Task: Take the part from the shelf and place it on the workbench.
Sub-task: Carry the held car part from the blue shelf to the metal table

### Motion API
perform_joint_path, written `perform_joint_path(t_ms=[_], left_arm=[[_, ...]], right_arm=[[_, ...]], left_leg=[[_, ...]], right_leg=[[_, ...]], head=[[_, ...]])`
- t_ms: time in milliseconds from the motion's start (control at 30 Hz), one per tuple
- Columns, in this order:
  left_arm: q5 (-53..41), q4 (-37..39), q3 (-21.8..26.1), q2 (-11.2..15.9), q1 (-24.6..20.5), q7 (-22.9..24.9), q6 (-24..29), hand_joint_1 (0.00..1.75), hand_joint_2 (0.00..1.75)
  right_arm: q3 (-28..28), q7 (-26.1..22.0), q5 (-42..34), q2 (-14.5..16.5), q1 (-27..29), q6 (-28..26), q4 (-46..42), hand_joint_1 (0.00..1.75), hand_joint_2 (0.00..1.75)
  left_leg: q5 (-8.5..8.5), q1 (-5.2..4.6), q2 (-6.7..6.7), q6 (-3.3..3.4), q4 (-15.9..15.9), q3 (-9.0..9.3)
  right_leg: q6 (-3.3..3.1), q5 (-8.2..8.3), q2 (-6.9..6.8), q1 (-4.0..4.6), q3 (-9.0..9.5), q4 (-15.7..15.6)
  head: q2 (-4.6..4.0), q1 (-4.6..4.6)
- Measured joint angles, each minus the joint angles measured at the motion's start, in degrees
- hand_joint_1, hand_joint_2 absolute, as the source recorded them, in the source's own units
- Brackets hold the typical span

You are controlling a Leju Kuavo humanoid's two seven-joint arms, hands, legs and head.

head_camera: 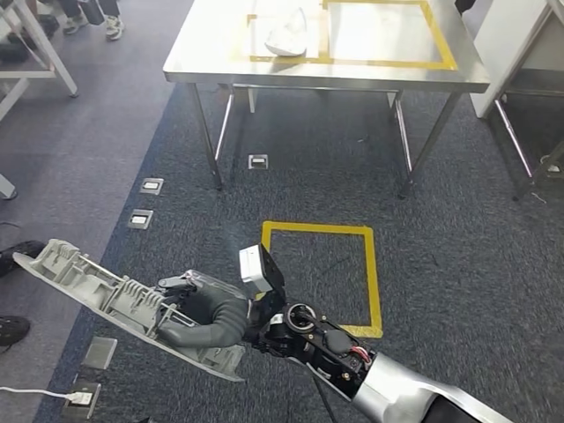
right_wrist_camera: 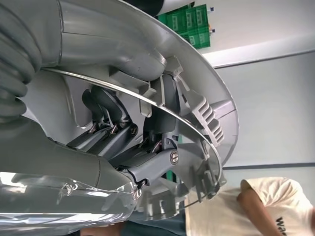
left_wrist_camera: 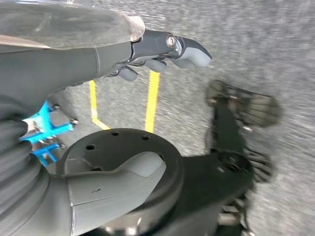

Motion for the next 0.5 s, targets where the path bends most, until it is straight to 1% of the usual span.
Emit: perform_joint_path(t_ms=[33, 67, 100, 133, 167, 200, 233, 267, 300, 333, 367, 400, 433, 467, 500], left_arm=[[0.01, 0.0, 0.01, -0.01, 0.02, 0.01, 0.0, 0.0, 1.75], [0.03, 0.0, 0.01, -0.02, -0.04, 0.01, 0.0, 0.0, 1.75], [0.04, 0.0, 0.01, -0.03, -0.15, 0.01, 0.0, 0.0, 1.75], [0.05, 0.0, 0.02, -0.04, -0.4, 0.01, 0.0, 0.0, 1.75], [0.05, 0.0, 0.02, 0.0, -0.65, 0.01, 0.0, 0.0, 1.75], [0.05, 0.0, 0.02, -0.03, -0.85, 0.01, 0.0, 0.0, 1.75], [0.04, 0.0, 0.02, -0.08, -1.05, 0.0, 0.0, 0.0, 1.75], [0.04, -0.01, 0.02, -0.12, -1.22, 0.0, -0.01, 0.0, 1.75], [0.04, -0.01, 0.02, -0.22, -1.31, 0.0, -0.01, 0.0, 1.75], [0.04, -0.02, 0.02, -0.26, -1.36, 0.01, -0.02, 0.0, 1.75], [0.04, -0.02, 0.02, -0.28, -1.34, 0.01, -0.02, 0.0, 1.75], [0.04, -0.02, 0.02, -0.3, -1.23, 0.02, -0.02, 0.0, 1.75], [0.04, -0.01, 0.02, -0.27, -1.08, 0.02, -0.01, 0.0, 1.75], [0.04, -0.01, 0.02, -0.24, -0.9, 0.02, -0.01, 0.0, 1.75], [0.04, 0.0, 0.02, -0.2, -0.69, 0.02, 0.0, 0.0, 1.75]], right_arm=[[-0.01, -0.05, -0.01, -0.11, 0.11, 0.01, 0.09, 1.75, 1.75], [-0.02, -0.09, -0.03, -0.21, 0.19, 0.01, 0.13, 1.75, 1.75], [-0.03, -0.1, -0.02, -0.3, 0.26, -0.01, 0.17, 1.75, 1.75], [-0.04, -0.13, -0.02, -0.28, 0.19, -0.01, 0.15, 1.75, 1.75], [-0.04, -0.09, 0.0, -0.08, -0.01, 0.01, 0.03, 1.75, 1.75], [-0.03, -0.04, 0.02, 0.12, -0.24, 0.02, -0.05, 1.75, 1.75], [-0.02, -0.04, 0.01, 0.32, -0.48, 0.05, -0.13, 1.75, 1.75], [-0.01, -0.03, 0.02, 0.46, -0.61, 0.04, -0.19, 1.75, 1.75], [-0.01, -0.04, 0.01, 0.47, -0.64, 0.02, -0.17, 1.75, 1.75], [-0.01, -0.08, 0.0, 0.49, -0.63, 0.02, -0.17, 1.75, 1.75], [-0.01, -0.1, 0.0, 0.52, -0.62, 0.01, -0.17, 1.75, 1.75], [-0.01, -0.1, 0.0, 0.55, -0.62, 0.0, -0.17, 1.75, 1.75], [-0.01, -0.09, 0.0, 0.58, -0.61, 0.0, -0.17, 1.75, 1.75], [0.0, -0.05, 0.0, 0.59, -0.59, -0.01, -0.16, 1.75, 1.75], [0.01, -0.02, 0.0, 0.6, -0.57, 0.0, -0.16, 1.75, 1.75]], left_leg=[[-1.23, -0.11, -0.29, -0.07, -0.14, 1.73], [-2.61, -0.17, -0.5, -0.19, -0.33, 3.22], [-3.62, -0.18, -0.65, -0.35, -0.27, 4.7], [-4.09, -0.15, -0.77, -0.56, 0.36, 5.77], [-4.05, -0.07, -0.64, -0.78, 1.74, 6.23], [-3.2, 0.03, -0.32, -1.04, 4.54, 5.77], [-2.39, 0.12, 0.07, -1.31, 8.45, 3.91], [-2.19, 0.18, 0.47, -1.62, 12.82, 1.19], [-3.04, 0.26, 0.84, -1.89, 16.88, -2.08], [-5.27, 0.33, 1.01, -2.15, 19.82, -5.44], [-8.24, 0.42, 1.1, -2.36, 21.3, -8.39], [-11.13, 0.52, 1.15, -2.54, 21.34, -10.72], [-12.81, 0.61, 1.2, -2.67, 20.07, -12.48], [-12.23, 0.69, 1.27, -2.74, 17.66, -13.73], [-8.5, 0.76, 1.47, -2.81, 14.29, -14.61]], right_leg=[[-0.23, 5.9, 0.05, 0.18, -0.51, -3.83], [-0.46, 10.89, 0.17, 0.41, -0.65, -6.43], [-0.63, 14.07, 0.27, 0.61, -0.4, -8.02], [-0.78, 14.24, 0.34, 0.86, 0.16, -8.39], [-1.03, 13.74, 0.39, 0.87, 1.59, -8.22], [-1.28, 13.43, 0.28, 0.84, 3.04, -8.38], [-1.56, 13.13, 0.13, 0.79, 4.37, -8.48], [-1.78, 12.76, 0.0, 0.66, 5.63, -8.59], [-1.9, 12.09, -0.09, 0.63, 6.53, -8.69], [-1.96, 11.33, -0.04, 0.54, 7.42, -8.8], [-1.92, 10.47, 0.12, 0.42, 8.39, -8.92], [-1.82, 9.52, 0.32, 0.26, 9.5, -9.0], [-1.67, 8.52, 0.52, 0.07, 10.68, -9.02], [-1.48, 7.49, 0.67, -0.14, 11.91, -9.03], [-1.26, 6.42, 0.7, -0.29, 12.82, -9.07]], head=[[0.0, -0.03], [0.0, -0.02], [0.0, -0.02], [0.0, -0.01], [0.0, 0.08], [-0.01, 0.11], [-0.01, 0.16], [-0.01, 0.22], [-0.01, 0.19], [0.0, 0.17], [0.0, 0.1], [0.0, 0.0], [0.0, -0.05], [0.0, -0.12], [0.0, -0.16]])
